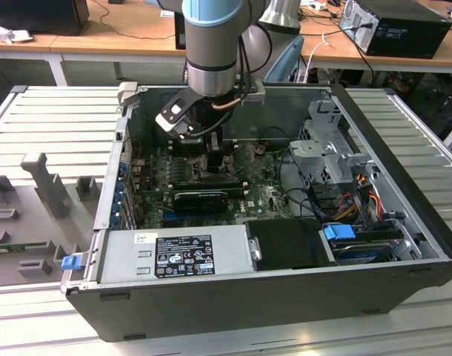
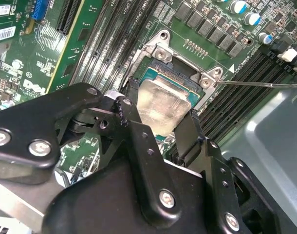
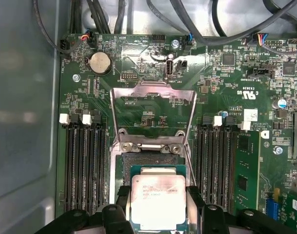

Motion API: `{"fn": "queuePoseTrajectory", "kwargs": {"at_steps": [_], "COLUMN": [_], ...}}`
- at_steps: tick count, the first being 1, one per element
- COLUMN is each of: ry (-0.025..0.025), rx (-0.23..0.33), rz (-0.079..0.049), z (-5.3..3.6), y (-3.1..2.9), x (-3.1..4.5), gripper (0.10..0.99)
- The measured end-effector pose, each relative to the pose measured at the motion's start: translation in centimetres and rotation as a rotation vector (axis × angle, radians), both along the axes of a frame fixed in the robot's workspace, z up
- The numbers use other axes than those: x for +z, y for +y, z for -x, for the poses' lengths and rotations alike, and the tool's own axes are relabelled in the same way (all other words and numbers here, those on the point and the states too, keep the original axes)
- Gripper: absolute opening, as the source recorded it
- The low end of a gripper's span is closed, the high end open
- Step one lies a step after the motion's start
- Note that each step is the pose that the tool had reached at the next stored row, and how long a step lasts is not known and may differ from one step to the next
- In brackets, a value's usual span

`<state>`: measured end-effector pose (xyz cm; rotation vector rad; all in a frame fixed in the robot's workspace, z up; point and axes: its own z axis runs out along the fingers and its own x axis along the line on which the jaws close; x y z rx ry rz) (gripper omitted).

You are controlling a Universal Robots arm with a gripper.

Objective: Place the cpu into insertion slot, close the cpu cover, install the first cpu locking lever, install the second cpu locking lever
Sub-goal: 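Place the cpu into insertion slot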

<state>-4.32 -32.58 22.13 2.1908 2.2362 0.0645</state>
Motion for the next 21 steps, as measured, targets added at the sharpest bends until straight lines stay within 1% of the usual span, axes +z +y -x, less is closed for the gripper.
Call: {"fn": "queuePoseTrajectory", "kwargs": {"at_steps": [1, 3, 4, 5, 7, 10, 16, 21], "ry": [0.0001, 0.0001, 0.0001, 0.0002, 0.0002, 0.0002, 0.0002, 0.0010], "rx": [0.000, -0.012, -0.019, -0.024, -0.055, -0.055, -0.024, -0.022], "rz": [0.000, 0.000, 0.000, 0.000, 0.000, 0.000, 0.000, 0.000], "z": [0.01, 0.01, 0.01, 0.00, 0.00, 0.00, -0.02, -0.04], "y": [0.02, 0.40, 0.49, 0.52, 0.55, 0.55, 0.67, 0.75], "x": [-0.06, -0.46, -0.61, -0.71, -1.07, -1.51, -1.84, -2.14], "gripper": [0.541, 0.541, 0.541, 0.541, 0.541, 0.541, 0.541, 0.541]}}
